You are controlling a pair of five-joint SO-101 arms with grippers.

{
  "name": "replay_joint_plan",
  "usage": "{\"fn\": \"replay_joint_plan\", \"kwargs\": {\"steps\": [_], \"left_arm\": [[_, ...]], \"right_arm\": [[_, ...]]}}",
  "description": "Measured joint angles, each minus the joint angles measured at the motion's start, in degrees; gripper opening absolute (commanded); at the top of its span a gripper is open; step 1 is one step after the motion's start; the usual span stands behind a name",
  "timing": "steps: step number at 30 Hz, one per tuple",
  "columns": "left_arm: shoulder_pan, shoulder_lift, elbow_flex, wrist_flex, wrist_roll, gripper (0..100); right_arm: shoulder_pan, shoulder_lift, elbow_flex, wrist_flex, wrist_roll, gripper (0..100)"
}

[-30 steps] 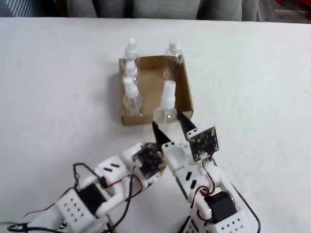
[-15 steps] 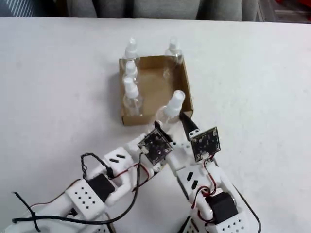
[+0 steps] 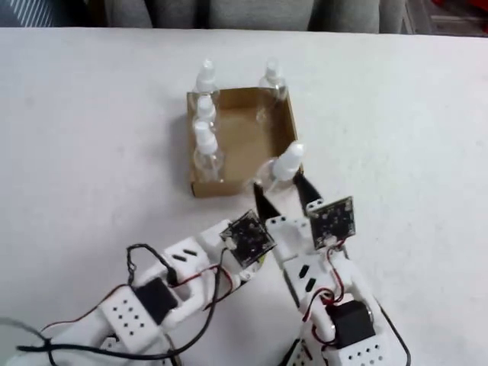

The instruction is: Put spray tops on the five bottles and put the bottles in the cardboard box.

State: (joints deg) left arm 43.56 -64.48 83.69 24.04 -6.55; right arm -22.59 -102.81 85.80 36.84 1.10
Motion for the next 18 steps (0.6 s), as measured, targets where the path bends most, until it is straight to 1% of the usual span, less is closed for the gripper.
{"fn": "replay_joint_plan", "kwargs": {"steps": [2, 8, 10, 12, 15, 18], "left_arm": [[0.0, -4.4, 0.0, 4.3, 0.0, 2], [-0.6, -20.9, 0.2, 19.8, 0.0, 2], [-3.9, -26.2, 2.0, 24.5, 0.0, 2], [-7.5, -30.9, 4.9, 27.5, 0.0, 2], [-13.7, -37.4, 11.5, 28.3, -0.9, 2], [-18.8, -39.3, 13.3, 29.3, -5.1, 2]], "right_arm": [[1.9, 0.0, 0.0, -1.6, 0.0, 1.6], [2.4, 0.0, 0.0, -5.5, 0.0, 1.6], [3.2, 0.0, 0.0, -6.7, 0.0, 1.6], [3.9, 0.0, 0.0, -8.3, 0.0, 1.6], [4.5, 2.2, 0.0, -11.3, 0.0, 1.6], [4.7, 7.8, 0.0, -15.0, 0.0, 1.6]]}}
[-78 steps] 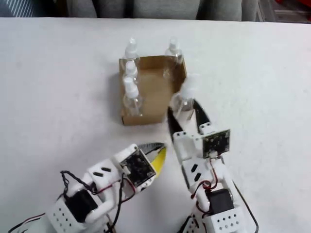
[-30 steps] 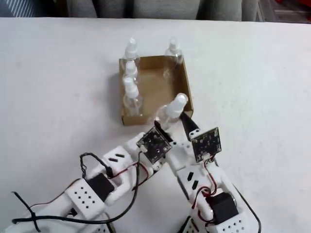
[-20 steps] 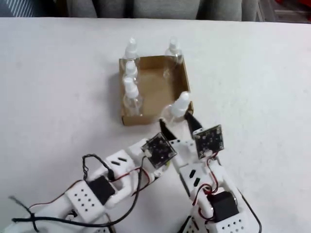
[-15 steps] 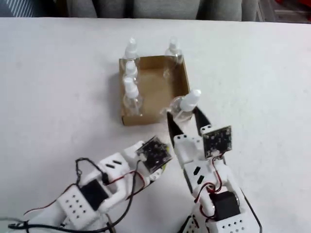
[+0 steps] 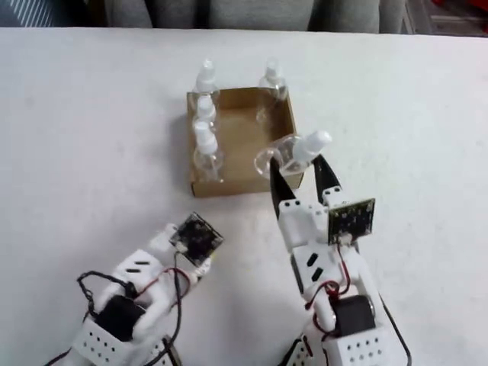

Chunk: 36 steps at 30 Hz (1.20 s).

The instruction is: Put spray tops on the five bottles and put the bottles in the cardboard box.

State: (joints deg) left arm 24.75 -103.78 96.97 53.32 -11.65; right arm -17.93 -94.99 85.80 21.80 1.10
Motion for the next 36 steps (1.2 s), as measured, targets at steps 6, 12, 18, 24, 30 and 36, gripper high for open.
{"fn": "replay_joint_plan", "kwargs": {"steps": [6, 12, 18, 24, 30, 36], "left_arm": [[-8.2, -0.2, 0.1, 0.4, -2.6, 3], [-11.3, -0.2, 0.1, 0.4, -2.7, 3], [-11.6, -0.2, 0.1, 0.4, -2.7, 3], [-11.6, -0.2, 0.1, 0.4, -2.7, 3], [-11.9, -0.2, 0.1, 0.4, -2.7, 3], [-11.9, -0.2, 0.1, 0.4, -2.7, 3]], "right_arm": [[0.0, 12.6, 0.0, -11.8, 0.0, 1.6], [0.0, 25.1, -1.9, -20.4, 2.9, 1.6], [0.0, 38.6, -8.8, -21.5, 3.3, 1.6], [2.0, 50.1, -15.2, -22.3, 3.4, 1.6], [3.3, 61.3, -17.6, -31.8, 5.3, 1.6], [3.2, 70.2, -18.5, -38.1, 8.8, 1.6]]}}
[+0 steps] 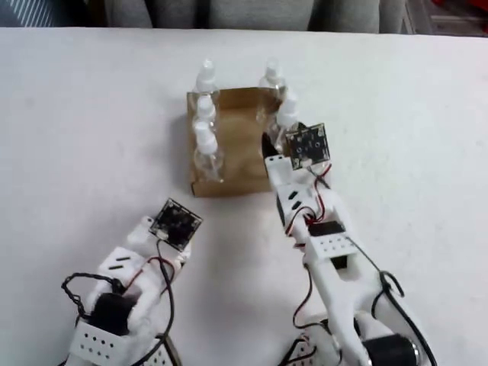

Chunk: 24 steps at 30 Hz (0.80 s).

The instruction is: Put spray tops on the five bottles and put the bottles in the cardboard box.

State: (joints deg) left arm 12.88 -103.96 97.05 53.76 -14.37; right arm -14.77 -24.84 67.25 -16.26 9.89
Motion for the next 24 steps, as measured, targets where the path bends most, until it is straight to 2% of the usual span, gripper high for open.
{"fn": "replay_joint_plan", "kwargs": {"steps": [10, 15, 24], "left_arm": [[0.0, 0.0, 0.0, 0.0, 0.0, 3], [0.0, 0.0, 0.0, 0.0, 0.0, 3], [0.0, 0.0, 0.0, 0.0, 0.0, 3]], "right_arm": [[0.1, 11.3, -7.6, -0.1, 0.9, 1.6], [0.0, 13.6, -8.4, -0.1, 4.5, 1.6], [0.2, 16.9, -9.1, -0.4, 5.1, 1.6]]}}
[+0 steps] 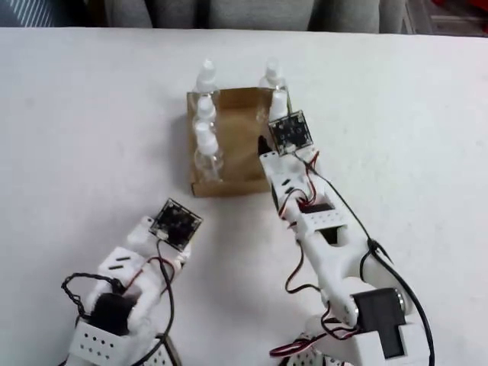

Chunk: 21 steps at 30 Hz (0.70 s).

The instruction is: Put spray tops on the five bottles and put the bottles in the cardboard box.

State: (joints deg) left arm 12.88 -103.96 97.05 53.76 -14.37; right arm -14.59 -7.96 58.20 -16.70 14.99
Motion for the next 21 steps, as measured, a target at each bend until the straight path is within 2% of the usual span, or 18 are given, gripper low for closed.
{"fn": "replay_joint_plan", "kwargs": {"steps": [21], "left_arm": [[0.0, 0.0, 0.0, 0.0, 0.0, 3]], "right_arm": [[-0.4, 1.7, -1.0, -0.2, 0.1, 2.2]]}}
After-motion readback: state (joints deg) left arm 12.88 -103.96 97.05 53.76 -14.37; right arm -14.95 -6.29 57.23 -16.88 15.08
